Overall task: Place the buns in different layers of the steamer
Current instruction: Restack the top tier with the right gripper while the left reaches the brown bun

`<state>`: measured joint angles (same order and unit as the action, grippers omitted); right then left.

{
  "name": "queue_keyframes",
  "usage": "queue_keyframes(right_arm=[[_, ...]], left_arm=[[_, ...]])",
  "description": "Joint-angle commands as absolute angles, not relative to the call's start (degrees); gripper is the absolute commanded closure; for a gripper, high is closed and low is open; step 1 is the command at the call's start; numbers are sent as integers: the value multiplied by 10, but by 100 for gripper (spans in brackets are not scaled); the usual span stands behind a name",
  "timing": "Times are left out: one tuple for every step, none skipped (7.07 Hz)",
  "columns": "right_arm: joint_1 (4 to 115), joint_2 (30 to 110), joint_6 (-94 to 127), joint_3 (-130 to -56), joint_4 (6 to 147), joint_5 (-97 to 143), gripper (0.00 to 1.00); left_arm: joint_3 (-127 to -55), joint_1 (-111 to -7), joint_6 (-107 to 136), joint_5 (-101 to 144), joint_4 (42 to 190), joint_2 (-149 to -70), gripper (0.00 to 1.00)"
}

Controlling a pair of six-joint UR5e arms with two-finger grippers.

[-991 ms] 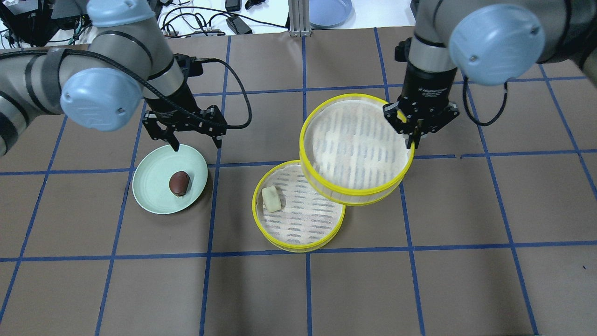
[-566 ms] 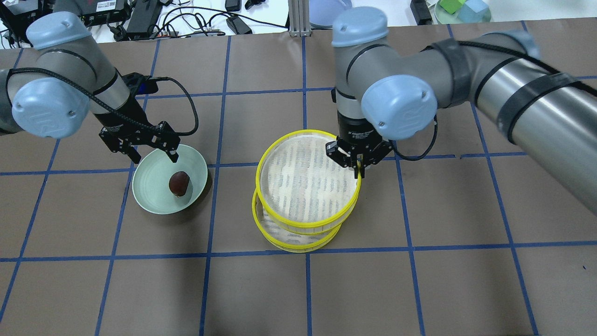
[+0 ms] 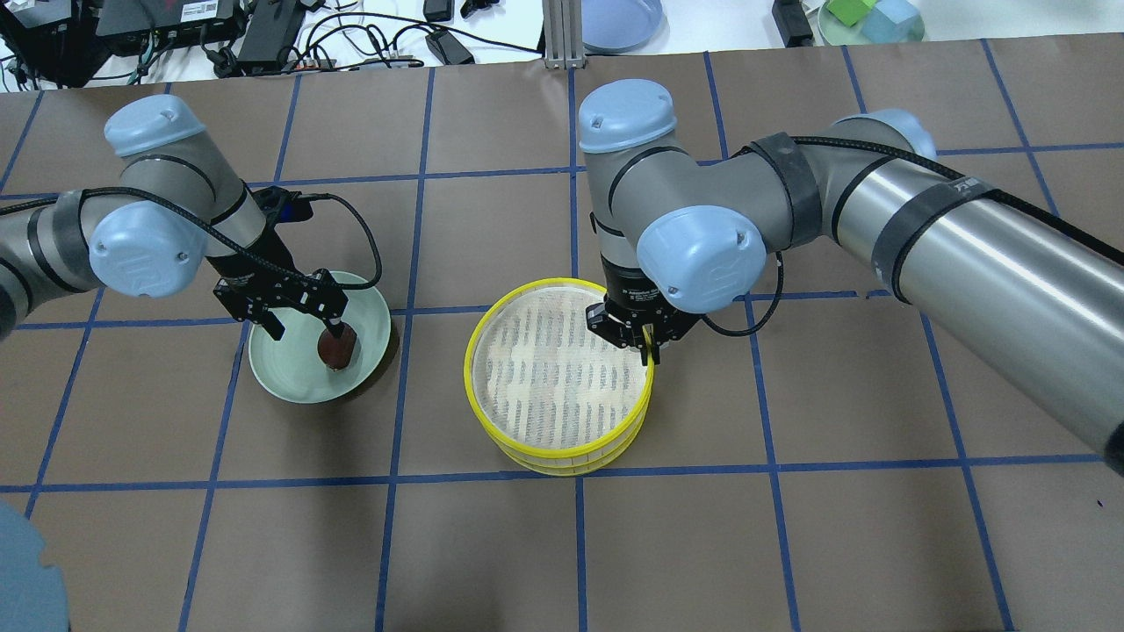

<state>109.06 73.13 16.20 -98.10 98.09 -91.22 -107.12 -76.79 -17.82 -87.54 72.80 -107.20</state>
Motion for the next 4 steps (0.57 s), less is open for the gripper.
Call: queue_keyframes(right_arm=[[1092, 725, 163, -982, 994, -912, 100], [1092, 722, 164, -982, 995, -915, 97], [1092, 723, 164, -982, 993, -918, 42], [1092, 726, 163, -981, 993, -920, 0]], left_arm=[[-1073, -769, -178, -873, 700, -1099, 9], [-1073, -770, -179, -857, 668, -1109, 9], [-1076, -775, -185, -853, 669, -1110, 23], [-1077, -784, -187, -858, 669, -1111, 39]])
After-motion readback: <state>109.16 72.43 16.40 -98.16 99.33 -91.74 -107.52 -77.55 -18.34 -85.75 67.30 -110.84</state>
